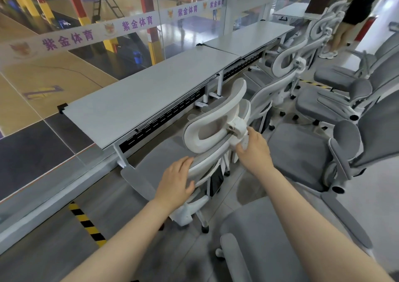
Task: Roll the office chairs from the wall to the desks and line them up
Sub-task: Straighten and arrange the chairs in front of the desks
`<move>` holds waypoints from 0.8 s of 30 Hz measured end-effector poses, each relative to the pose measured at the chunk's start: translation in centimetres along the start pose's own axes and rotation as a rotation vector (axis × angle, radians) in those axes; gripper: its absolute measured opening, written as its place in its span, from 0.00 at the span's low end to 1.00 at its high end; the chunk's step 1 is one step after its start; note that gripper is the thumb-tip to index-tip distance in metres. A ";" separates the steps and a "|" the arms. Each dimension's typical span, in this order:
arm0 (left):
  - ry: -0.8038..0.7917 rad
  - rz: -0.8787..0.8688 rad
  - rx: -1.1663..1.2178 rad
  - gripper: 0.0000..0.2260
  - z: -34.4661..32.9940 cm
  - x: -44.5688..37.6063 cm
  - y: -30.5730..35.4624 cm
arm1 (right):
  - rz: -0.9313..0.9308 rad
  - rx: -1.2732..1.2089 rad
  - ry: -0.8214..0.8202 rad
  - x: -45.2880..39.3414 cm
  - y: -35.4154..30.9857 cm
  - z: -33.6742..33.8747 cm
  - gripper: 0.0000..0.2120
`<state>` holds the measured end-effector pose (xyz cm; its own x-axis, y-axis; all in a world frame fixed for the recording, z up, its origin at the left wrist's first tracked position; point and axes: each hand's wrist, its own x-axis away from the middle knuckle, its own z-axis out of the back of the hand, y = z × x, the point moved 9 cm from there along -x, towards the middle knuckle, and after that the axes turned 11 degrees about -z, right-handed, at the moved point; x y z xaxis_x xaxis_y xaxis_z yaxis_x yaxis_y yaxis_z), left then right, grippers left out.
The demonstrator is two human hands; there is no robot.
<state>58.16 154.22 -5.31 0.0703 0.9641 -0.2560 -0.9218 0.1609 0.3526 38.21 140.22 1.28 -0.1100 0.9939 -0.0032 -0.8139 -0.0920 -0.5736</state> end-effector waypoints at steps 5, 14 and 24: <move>0.016 -0.074 0.009 0.26 1.3 2.5 3.8 | 0.042 0.206 0.000 6.1 2.7 0.9 0.24; -0.268 -0.209 0.072 0.15 -1.2 12.0 9.7 | -0.058 0.353 -0.027 24.4 8.4 1.8 0.17; -0.428 -0.356 0.092 0.14 -1.5 21.6 16.8 | -0.165 0.392 -0.038 40.8 12.3 3.9 0.17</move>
<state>43.65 177.42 -6.31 0.5366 0.8438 0.0078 -0.7777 0.4909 0.3928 21.47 179.44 -2.72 0.0248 0.9950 0.0968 -0.9768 0.0448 -0.2094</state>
